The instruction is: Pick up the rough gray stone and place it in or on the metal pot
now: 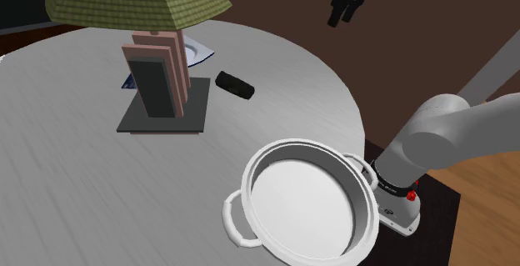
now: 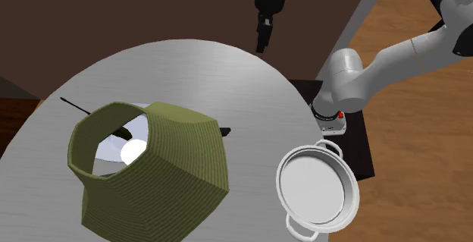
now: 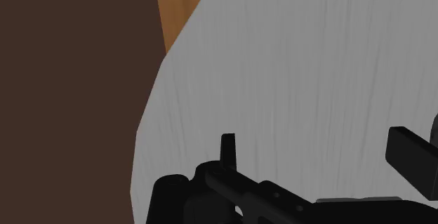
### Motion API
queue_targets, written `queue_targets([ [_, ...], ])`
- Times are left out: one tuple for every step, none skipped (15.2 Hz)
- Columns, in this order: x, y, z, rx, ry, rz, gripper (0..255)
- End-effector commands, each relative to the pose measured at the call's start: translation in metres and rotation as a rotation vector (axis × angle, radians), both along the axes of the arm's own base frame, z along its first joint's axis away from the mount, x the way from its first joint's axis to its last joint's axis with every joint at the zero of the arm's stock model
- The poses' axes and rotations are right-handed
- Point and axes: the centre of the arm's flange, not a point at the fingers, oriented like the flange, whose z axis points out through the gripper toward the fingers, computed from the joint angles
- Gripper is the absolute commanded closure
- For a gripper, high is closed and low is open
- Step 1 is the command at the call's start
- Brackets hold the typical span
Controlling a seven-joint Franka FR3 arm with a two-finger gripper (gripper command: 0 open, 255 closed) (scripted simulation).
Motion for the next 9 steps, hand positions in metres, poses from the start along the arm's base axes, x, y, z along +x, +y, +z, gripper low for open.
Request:
queue_targets([
  [0.000, 0.000, 0.000, 0.000, 0.000, 0.000, 0],
  [0.007, 0.009, -0.006, 0.005, 0.002, 0.008, 0],
  [0.013, 0.018, -0.012, 0.010, 0.004, 0.016, 0],
  [0.019, 0.028, -0.018, 0.015, 0.006, 0.024, 0],
  [0.026, 0.037, -0.024, 0.020, 0.008, 0.033, 0],
  [0.032, 0.047, -0.030, 0.024, 0.010, 0.041, 0],
  [0.038, 0.056, -0.036, 0.029, 0.012, 0.049, 0],
  [0.044, 0.066, -0.042, 0.034, 0.015, 0.057, 0],
  [0.050, 0.076, -0.047, 0.039, 0.017, 0.065, 0],
])
